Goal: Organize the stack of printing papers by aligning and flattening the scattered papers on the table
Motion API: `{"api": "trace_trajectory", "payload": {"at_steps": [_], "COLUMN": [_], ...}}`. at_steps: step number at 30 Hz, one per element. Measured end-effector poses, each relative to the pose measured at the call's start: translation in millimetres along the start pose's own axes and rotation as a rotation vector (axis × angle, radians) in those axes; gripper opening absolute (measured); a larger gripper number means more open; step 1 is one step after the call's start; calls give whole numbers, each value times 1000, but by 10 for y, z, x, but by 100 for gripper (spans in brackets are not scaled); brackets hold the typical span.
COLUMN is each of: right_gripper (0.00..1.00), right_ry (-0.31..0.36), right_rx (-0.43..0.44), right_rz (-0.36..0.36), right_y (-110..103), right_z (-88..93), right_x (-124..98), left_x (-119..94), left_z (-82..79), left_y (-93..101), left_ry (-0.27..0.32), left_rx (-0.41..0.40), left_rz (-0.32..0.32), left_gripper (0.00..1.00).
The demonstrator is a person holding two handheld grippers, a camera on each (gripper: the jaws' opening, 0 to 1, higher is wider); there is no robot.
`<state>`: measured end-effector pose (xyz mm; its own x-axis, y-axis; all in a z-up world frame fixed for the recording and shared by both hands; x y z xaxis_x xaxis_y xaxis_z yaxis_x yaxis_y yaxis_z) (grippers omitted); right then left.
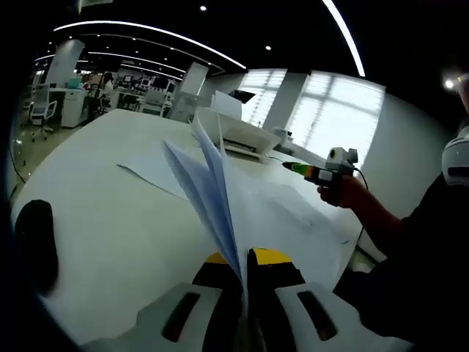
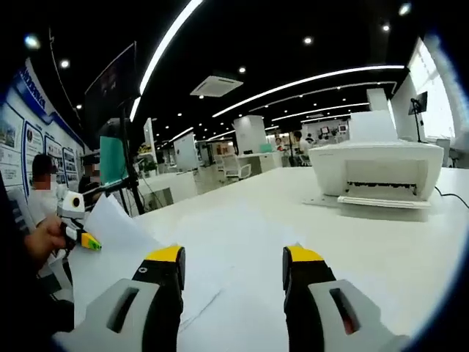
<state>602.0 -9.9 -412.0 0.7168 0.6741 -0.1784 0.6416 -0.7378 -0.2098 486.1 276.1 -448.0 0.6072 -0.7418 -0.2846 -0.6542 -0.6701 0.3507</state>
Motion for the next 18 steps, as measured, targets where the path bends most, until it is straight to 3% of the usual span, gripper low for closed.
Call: {"api": "trace_trajectory", "payload": {"at_steps": [15, 18], "right_gripper": [54, 55], "right_ry": [-63, -69], "right_rx": [-31, -37], "right_rz": [-24, -26], "right_y": [72, 191], "right_z": [19, -5], "right_x": [148, 202], "left_x": [42, 51], "left_z": [48, 47], "left_y": [35, 35], "left_ry": [-19, -19], "left_rx": [-5, -6], "left_rz": [15, 15], "left_gripper": [8, 8]}}
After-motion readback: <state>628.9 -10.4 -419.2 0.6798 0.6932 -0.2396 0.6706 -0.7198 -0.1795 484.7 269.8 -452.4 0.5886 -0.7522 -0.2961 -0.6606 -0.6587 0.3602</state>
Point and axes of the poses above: the point that each gripper's makers call its tool centre point, and the gripper's own axes: x roughly forward along the fingers, y roughly to its right, z roughly out of its underside, the point moved 3 cm from there along -x, roughly backward along the fingers, and after that the axes turned 3 degrees about x, right-handed, at the moved point
